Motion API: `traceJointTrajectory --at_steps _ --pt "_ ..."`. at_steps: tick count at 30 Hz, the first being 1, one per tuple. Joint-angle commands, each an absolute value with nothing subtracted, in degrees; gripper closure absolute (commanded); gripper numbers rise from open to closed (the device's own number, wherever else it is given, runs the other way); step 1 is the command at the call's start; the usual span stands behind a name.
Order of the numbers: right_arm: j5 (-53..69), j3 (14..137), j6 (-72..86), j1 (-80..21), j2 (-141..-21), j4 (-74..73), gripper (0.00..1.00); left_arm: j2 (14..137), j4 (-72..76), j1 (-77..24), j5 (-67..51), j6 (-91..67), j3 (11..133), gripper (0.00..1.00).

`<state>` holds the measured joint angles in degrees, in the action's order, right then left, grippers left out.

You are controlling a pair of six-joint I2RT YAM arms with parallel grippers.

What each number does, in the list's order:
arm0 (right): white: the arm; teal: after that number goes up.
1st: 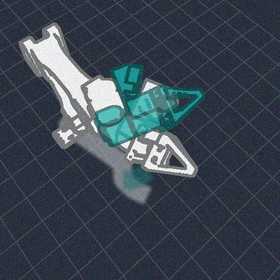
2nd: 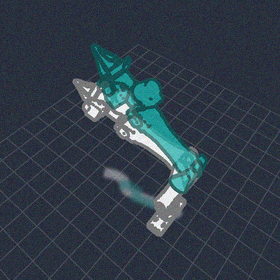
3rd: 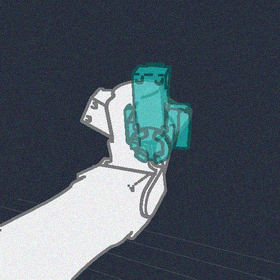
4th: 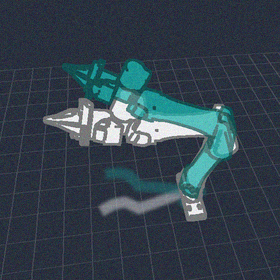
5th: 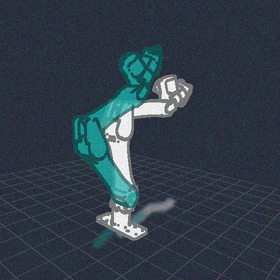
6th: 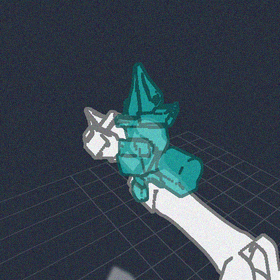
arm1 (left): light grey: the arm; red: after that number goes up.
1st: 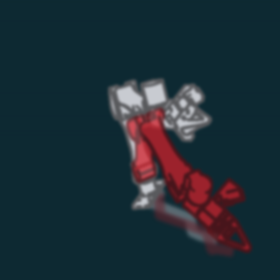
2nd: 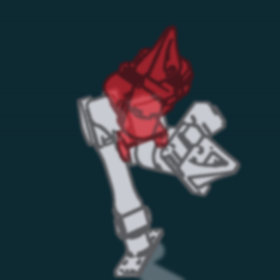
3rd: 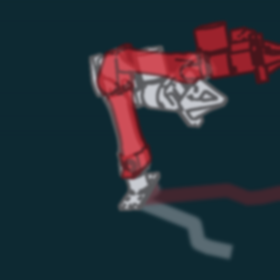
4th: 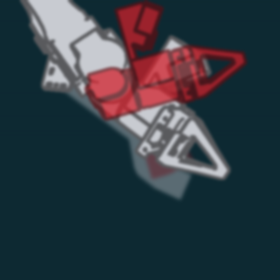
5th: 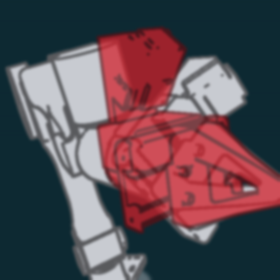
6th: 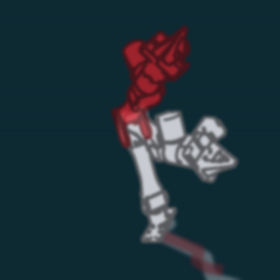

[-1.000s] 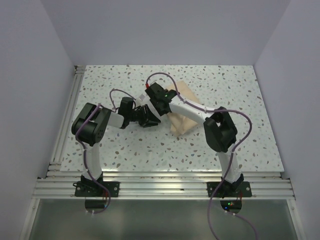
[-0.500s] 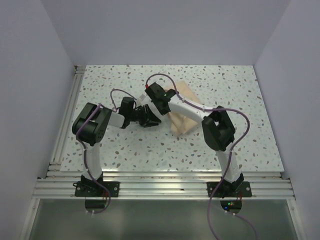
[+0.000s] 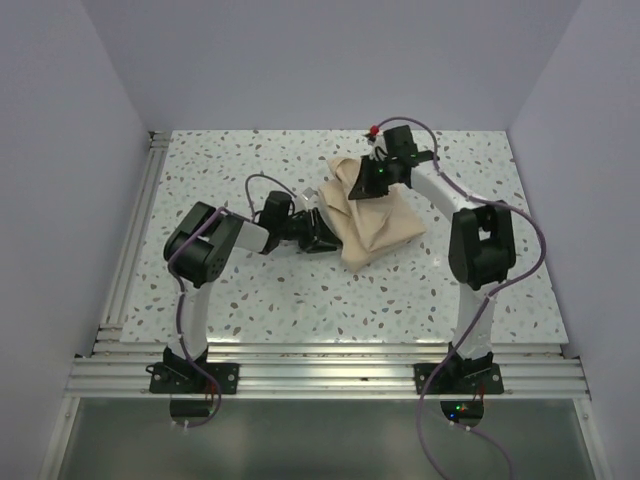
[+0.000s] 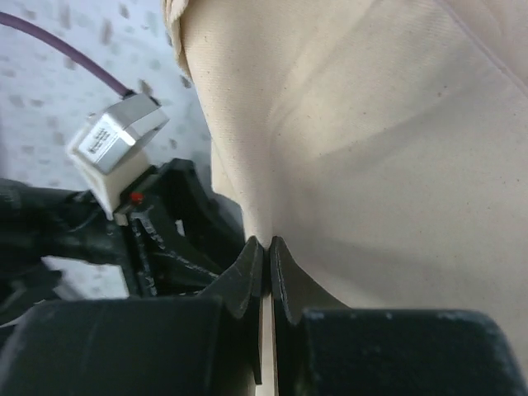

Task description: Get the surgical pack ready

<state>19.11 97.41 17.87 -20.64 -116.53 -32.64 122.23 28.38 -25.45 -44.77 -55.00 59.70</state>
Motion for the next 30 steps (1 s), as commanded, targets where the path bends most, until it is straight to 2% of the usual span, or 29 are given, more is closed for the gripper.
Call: traceJointTrajectory --at_steps 1,3,8,10,15,18,24,27,30 --pt "50.0 93.5 30.3 -15.0 -117.7 -18.0 1.0 125.7 26.5 -25.4 -40.8 -54.2 60.8 0.58" --pt "56.9 89.7 38.9 -13.1 -119.1 -10.7 1.0 126.4 25.9 -25.5 -40.5 -53.9 61.5 0.58" --pt "61.2 84.3 55.5 -13.5 -120.2 8.1 1.0 128.9 25.8 -25.6 -40.2 -54.1 63.2 0.58" --pt "61.6 82.3 59.7 -13.9 -120.1 14.7 1.0 129.8 25.7 -25.7 -40.2 -54.1 63.8 0.58" --pt "60.4 81.0 64.5 -17.0 -119.9 17.3 1.0 131.1 24.7 -26.1 -39.9 -54.1 66.7 0.59" --pt "59.5 77.4 74.1 -18.1 -120.7 27.9 1.0 131.7 24.4 -26.4 -39.8 -54.1 68.5 0.6" --pt "55.9 70.9 104.0 -19.3 -129.2 71.0 1.0 133.1 22.8 -26.6 -39.6 -54.1 72.4 0.61" --pt "55.5 70.7 109.9 -19.3 -133.1 76.8 1.0 133.1 22.0 -26.7 -39.2 -53.6 73.0 0.61" --pt "55.1 68.9 107.4 -19.2 -133.0 73.9 1.0 133.0 21.2 -26.6 -38.9 -52.9 73.1 0.61"
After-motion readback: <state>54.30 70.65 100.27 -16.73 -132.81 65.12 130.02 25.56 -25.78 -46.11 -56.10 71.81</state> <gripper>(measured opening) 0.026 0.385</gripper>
